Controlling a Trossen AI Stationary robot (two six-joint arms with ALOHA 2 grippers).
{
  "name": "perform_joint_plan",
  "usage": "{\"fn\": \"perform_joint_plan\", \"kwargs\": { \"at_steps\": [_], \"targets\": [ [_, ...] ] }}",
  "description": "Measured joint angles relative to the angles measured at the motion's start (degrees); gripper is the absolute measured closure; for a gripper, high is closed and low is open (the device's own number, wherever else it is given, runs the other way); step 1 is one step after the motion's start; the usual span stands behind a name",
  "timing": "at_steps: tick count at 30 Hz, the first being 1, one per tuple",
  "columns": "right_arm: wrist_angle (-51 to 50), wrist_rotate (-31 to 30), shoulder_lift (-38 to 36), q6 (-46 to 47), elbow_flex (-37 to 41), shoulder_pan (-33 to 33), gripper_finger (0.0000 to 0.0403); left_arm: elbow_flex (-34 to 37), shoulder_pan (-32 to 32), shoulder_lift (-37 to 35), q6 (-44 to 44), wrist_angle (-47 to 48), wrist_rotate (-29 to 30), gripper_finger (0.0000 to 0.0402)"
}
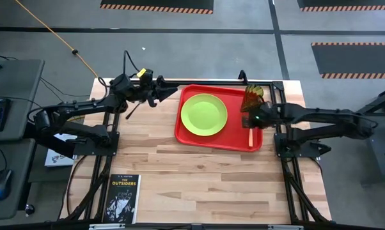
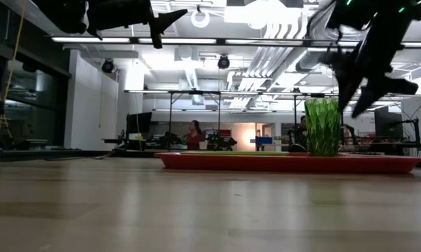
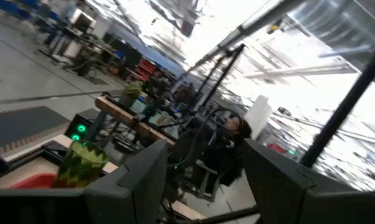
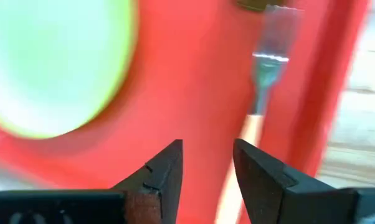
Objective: Pick and place plate/cup/fork/spoon on tray
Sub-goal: Put the black spoon to the right of the green plate on the red tray
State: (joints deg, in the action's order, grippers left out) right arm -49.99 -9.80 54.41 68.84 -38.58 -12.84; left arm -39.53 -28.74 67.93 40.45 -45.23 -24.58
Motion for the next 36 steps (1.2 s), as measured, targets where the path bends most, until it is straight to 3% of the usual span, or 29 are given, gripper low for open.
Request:
{"fn": "perform_joint_plan", "kwargs": {
  "at_steps": [6,12,16,20,25,27,30,33,36],
  "targets": [
    [12.6,-5.9,-8.1,2.9,1.8,12.8,0.0269,0.0,-2.1,-0.3,1.3,0.1,-7.5,0.0202],
    [50.6,-19.9,-6.7,-8.0,7.6,20.6,0.0269,0.0,-3.5,-0.4,-1.5,0.0,-9.5,0.0202],
    [70.9,-21.7,-1.9,-19.3,8.3,20.5,0.0269,0.0,-3.5,-0.4,-1.6,0.3,-9.5,0.0202],
    [77.6,-20.6,2.2,-31.7,5.8,19.6,0.0269,0.0,-3.5,-0.4,-1.6,0.4,-9.5,0.0202],
    [75.9,-18.3,3.4,-32.8,3.3,17.8,0.0269,-0.6,-4.8,-0.4,3.3,3.2,-9.5,0.0202],
    [75.4,-17.5,3.2,-32.9,2.9,17.5,0.0269,-4.1,-6.1,-0.3,4.0,13.7,-9.6,0.0202],
    [73.9,-17.1,3.3,-32.7,2.7,17.0,0.0269,-14.8,-10.0,0.1,-5.4,46.4,-5.8,0.0202],
    [72.0,-16.7,3.3,-31.2,2.6,17.0,0.0269,-24.9,-13.1,4.5,-23.1,78.7,11.5,0.0202],
    [69.1,-16.6,3.3,-28.5,2.6,17.0,0.0269,-26.7,-16.0,9.6,-29.1,95.7,26.7,0.0202]
  ]
}}
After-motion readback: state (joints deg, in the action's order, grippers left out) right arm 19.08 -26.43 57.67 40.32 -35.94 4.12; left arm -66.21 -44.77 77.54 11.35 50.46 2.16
